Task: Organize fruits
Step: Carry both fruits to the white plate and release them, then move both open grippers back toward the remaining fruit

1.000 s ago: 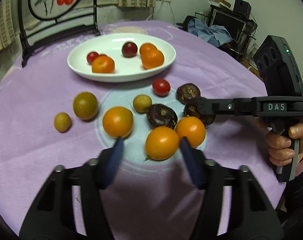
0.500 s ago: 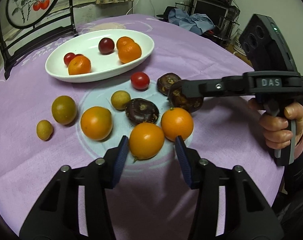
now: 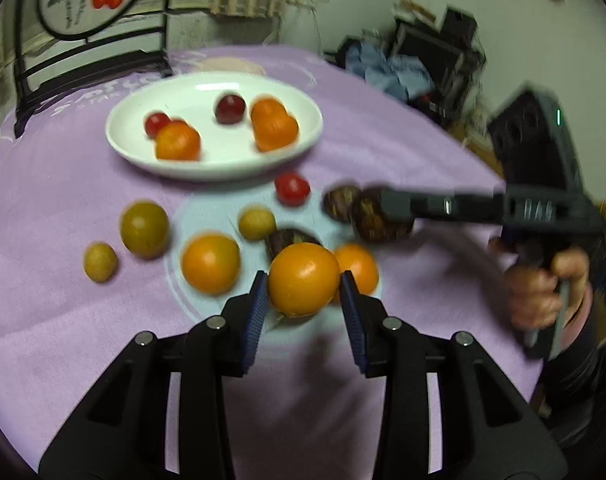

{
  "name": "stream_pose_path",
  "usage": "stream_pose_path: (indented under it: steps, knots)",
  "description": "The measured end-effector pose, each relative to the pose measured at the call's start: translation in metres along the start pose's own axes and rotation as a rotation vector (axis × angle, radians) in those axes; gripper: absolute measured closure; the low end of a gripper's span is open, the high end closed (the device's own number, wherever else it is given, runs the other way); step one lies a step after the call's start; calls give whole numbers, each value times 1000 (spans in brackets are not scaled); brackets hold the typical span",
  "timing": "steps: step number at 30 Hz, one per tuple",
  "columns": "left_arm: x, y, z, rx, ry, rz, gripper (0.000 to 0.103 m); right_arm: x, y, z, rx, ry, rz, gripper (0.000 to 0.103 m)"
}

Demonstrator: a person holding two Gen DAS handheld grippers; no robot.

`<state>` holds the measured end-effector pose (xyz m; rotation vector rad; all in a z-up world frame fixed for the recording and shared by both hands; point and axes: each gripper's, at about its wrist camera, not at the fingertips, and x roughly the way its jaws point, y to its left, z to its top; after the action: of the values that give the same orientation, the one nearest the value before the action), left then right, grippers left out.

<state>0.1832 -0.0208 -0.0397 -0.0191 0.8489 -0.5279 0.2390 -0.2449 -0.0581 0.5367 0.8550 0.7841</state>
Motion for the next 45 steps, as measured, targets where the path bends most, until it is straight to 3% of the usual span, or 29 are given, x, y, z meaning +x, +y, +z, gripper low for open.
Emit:
stream_pose_path:
  steps: [4, 8, 12, 15, 16, 18, 19, 20, 23, 26, 29, 35, 41, 45]
  knots:
    - [-9, 20, 45, -105, -102, 27, 66, 5, 17, 43, -61, -78, -31, 75]
    - [4, 39, 94, -182, -164, 152, 66, 30, 20, 85, -107, -115, -80, 75]
    - [36, 61, 125, -241, -156, 234, 66, 72, 9, 107, -116, -88, -162, 75]
    - [55, 77, 133, -279, -108, 243, 65, 83, 3, 109, -127, -78, -186, 64]
    - [59, 80, 133, -284, -95, 247, 65, 82, 2, 110, -125, -80, -178, 61]
    - [55, 82, 130, -288, -100, 271, 42, 73, 4, 109, -128, -90, -166, 39]
    - [48, 83, 130, -296, -120, 291, 20, 67, 7, 107, -135, -102, -168, 39]
    - [36, 83, 128, -311, -164, 301, 11, 59, 11, 105, -149, -120, -173, 39]
    - [1, 79, 119, -325, -249, 281, 3, 40, 20, 98, -193, -153, -217, 39]
    - [-23, 76, 102, -311, -298, 354, 2, 30, 21, 89, -237, -143, -301, 39]
    - [-33, 79, 79, -297, -290, 444, 2, 27, 16, 74, -270, -124, -410, 39]
    - [-48, 100, 40, -344, -249, 576, 2, 29, 3, 51, -241, -33, -432, 39]
    - [-53, 117, 14, -422, -208, 549, 2, 35, 10, 26, -303, 45, -452, 39]
    - [-49, 111, 7, -400, -191, 540, 2, 43, 9, 16, -334, 91, -491, 39]
